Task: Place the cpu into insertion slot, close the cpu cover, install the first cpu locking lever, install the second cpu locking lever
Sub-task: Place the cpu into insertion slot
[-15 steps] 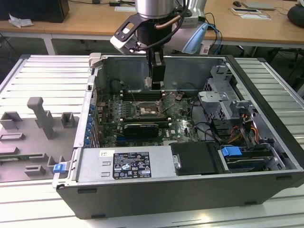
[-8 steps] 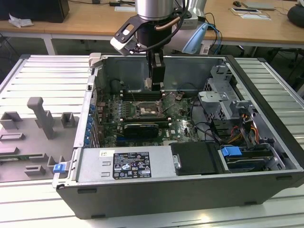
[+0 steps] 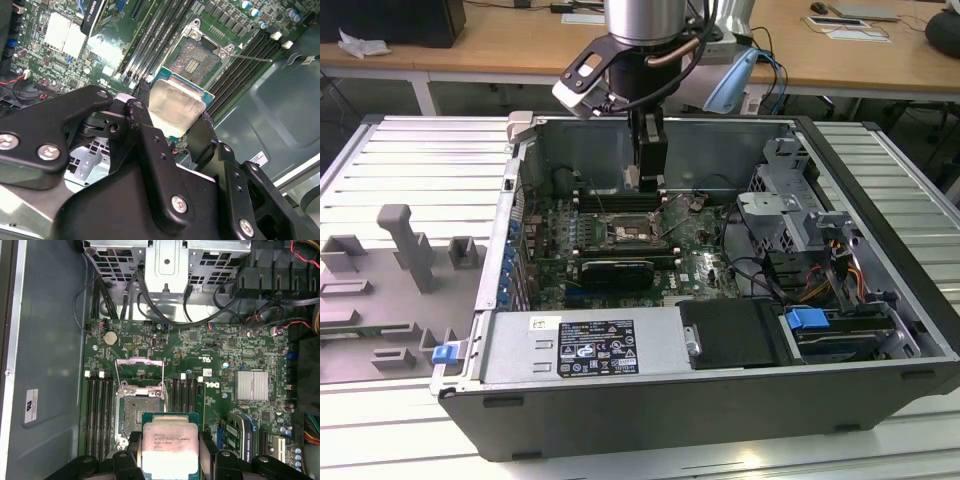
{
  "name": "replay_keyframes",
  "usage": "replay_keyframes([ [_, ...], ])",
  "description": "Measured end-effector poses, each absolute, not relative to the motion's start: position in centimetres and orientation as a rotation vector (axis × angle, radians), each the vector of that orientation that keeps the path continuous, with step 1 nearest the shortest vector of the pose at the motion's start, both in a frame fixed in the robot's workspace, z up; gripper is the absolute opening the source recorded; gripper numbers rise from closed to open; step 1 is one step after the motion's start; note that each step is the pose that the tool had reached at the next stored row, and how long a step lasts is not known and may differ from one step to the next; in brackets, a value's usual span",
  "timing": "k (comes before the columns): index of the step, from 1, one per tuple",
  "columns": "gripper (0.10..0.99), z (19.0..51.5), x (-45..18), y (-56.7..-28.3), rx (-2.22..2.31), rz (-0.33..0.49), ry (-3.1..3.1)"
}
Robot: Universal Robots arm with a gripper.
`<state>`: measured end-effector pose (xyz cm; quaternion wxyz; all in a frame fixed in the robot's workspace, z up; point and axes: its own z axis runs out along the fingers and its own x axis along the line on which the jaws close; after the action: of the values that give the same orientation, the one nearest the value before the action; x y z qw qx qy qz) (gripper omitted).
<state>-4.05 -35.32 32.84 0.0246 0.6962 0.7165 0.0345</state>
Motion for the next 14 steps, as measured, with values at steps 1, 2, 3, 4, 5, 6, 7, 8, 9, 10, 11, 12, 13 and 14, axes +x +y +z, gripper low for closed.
replay_keyframes([
  [1,0.541,32.8,-4.0,-35.3,2.154,0.107,2.216],
  [2,0.541,32.8,-4.0,-35.3,2.154,0.107,2.216],
  [3,0.541,32.7,-4.0,-35.3,2.154,0.107,2.216],
  [4,0.541,32.6,-4.1,-35.3,2.154,0.106,2.217],
  [5,0.541,32.6,-4.1,-35.3,2.154,0.106,2.217],
  [6,0.541,32.5,-4.1,-35.3,2.155,0.105,2.217],
  [7,0.541,32.4,-4.1,-35.3,2.155,0.105,2.217],
  [8,0.541,32.2,-4.0,-35.3,2.155,0.104,2.217],
  [9,0.541,32.1,-4.0,-35.3,2.155,0.104,2.218],
  [10,0.541,31.9,-4.0,-35.3,2.155,0.104,2.218],
  [11,0.541,31.8,-4.0,-35.3,2.155,0.104,2.218],
  [12,0.541,31.6,-4.0,-35.3,2.156,0.102,2.219],
  [13,0.541,31.4,-4.0,-35.3,2.156,0.101,2.219],
  [14,0.541,31.0,-4.1,-35.3,2.158,0.098,2.220],
])
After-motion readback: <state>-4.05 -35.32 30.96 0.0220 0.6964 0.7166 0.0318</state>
